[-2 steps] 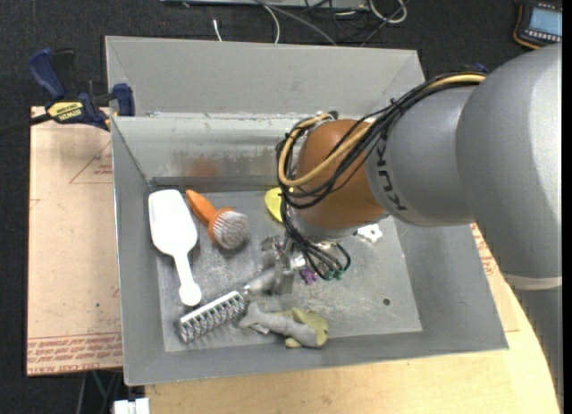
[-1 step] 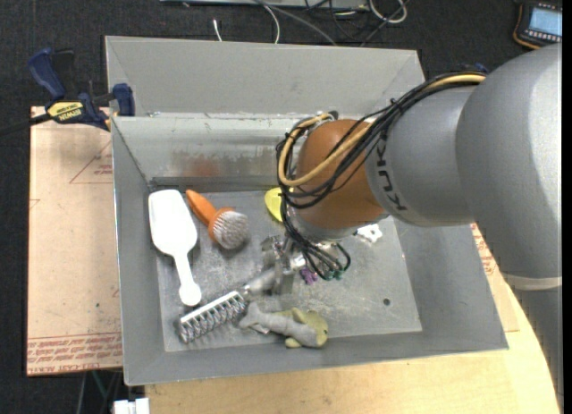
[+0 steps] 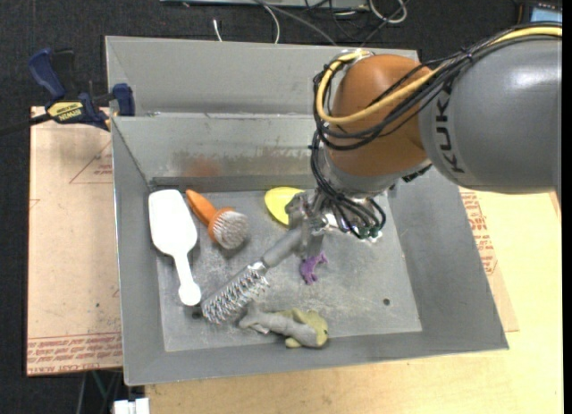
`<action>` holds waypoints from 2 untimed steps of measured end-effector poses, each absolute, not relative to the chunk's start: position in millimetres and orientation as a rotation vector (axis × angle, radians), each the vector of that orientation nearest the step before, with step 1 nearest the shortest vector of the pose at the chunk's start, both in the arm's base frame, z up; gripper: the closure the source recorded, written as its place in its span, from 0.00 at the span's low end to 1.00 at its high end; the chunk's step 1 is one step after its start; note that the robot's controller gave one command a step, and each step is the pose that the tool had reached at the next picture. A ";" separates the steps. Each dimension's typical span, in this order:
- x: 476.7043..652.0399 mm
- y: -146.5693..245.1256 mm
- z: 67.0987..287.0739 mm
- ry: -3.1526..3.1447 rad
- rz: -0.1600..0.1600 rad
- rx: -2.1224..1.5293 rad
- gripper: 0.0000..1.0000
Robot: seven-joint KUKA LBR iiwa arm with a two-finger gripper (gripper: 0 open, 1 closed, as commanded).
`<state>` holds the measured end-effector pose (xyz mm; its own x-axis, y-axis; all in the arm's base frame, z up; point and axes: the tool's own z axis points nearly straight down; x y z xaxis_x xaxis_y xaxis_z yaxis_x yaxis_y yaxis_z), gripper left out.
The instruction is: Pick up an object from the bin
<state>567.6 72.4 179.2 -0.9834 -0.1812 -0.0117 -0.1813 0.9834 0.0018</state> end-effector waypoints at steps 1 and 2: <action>561.5 73.2 222.9 3.122 0.003 -0.289 1.00; 567.6 87.7 260.5 3.129 0.006 -0.054 1.00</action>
Offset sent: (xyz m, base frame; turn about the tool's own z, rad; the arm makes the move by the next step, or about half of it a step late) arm -0.0007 0.0141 0.0811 0.1493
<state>567.6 87.7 260.5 -0.9993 -0.0343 -0.0122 -0.0344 0.9994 0.0039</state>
